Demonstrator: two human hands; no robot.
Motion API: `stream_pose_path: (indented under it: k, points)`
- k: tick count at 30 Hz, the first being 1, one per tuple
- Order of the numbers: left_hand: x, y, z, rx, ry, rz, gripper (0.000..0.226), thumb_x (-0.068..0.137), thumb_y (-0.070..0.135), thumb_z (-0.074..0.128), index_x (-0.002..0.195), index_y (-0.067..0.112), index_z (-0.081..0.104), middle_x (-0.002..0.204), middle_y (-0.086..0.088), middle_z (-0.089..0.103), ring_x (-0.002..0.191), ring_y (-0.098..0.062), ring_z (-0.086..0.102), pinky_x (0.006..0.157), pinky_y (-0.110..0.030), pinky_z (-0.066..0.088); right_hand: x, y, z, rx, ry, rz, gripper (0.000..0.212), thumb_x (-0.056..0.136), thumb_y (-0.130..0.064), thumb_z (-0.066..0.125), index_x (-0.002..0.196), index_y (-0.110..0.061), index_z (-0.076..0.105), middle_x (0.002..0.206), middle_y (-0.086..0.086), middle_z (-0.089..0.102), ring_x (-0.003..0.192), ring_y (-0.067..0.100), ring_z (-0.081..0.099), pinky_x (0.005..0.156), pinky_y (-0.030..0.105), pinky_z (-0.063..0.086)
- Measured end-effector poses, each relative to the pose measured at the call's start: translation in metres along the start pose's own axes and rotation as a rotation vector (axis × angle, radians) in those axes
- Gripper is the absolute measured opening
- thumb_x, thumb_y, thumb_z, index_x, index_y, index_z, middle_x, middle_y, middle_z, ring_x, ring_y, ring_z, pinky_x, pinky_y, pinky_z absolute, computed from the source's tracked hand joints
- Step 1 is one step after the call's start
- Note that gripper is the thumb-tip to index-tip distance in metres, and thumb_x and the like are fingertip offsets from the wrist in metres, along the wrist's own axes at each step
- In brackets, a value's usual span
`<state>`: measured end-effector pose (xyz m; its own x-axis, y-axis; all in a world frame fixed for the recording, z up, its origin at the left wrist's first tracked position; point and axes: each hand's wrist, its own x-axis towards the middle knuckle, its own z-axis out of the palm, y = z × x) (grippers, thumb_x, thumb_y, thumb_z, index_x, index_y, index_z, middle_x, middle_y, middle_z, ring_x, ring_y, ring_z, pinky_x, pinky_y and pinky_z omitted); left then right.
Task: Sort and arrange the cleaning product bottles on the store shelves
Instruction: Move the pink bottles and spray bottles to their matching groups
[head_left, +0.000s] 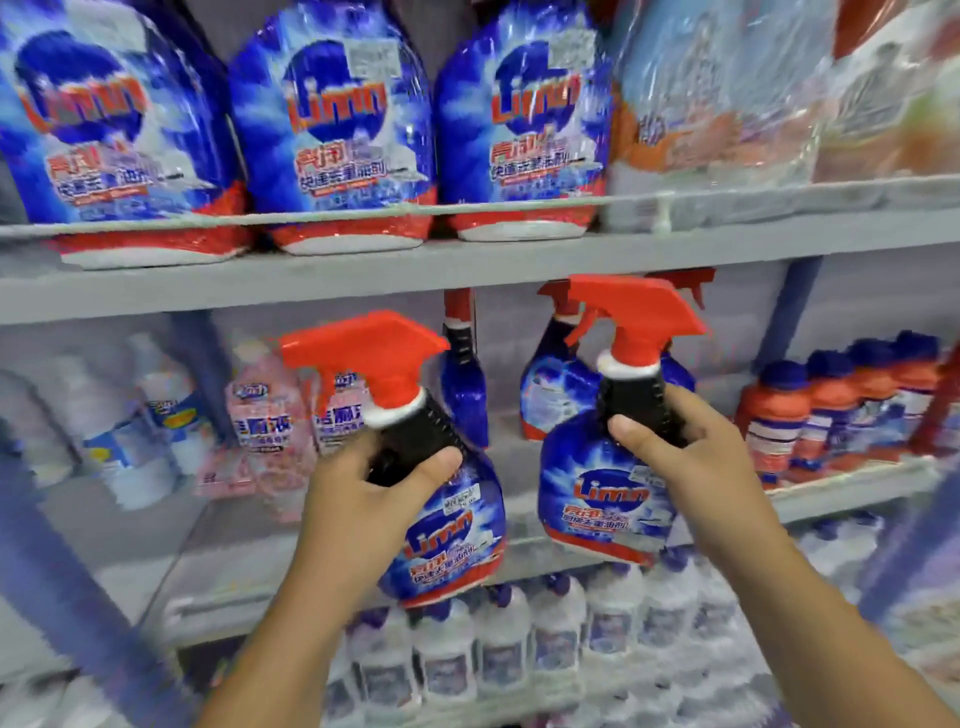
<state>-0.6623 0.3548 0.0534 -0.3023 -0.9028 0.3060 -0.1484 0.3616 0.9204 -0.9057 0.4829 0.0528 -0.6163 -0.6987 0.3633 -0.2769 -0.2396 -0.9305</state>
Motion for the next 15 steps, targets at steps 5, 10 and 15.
stream_pose_path:
  k: [5,10,15]
  points:
    - [0.031,-0.003,0.058,0.061,0.017,-0.008,0.020,0.078,0.029,0.085,0.084,0.038,0.068,0.077,0.033,0.071,0.072,0.014,0.065,0.065,-0.014,0.045,0.059,0.037,-0.030,-0.055,-0.062,0.031,0.027,0.082,-0.022,0.083,0.103,-0.036,0.073,0.098,-0.007,0.077,0.093,0.013,0.072,0.082,0.031,0.054]
    - [0.061,-0.013,0.092,0.093,0.038,-0.068,0.020,0.072,0.049,0.086,0.082,0.053,0.070,0.082,0.023,0.075,0.081,0.002,0.071,0.077,-0.028,0.055,0.098,0.055,-0.048,-0.045,-0.110,0.096,0.020,0.086,-0.025,0.079,0.097,-0.040,0.072,0.097,-0.003,0.078,0.093,0.021,0.074,0.084,0.040,0.058]
    - [0.082,-0.027,0.115,0.079,0.057,-0.110,0.025,0.063,0.058,0.084,0.083,0.050,0.071,0.088,0.016,0.077,0.086,-0.007,0.074,0.087,-0.040,0.060,0.113,0.072,-0.047,-0.103,-0.183,0.108,0.023,0.086,-0.021,0.080,0.103,-0.034,0.070,0.097,-0.005,0.077,0.091,0.013,0.073,0.080,0.029,0.055]
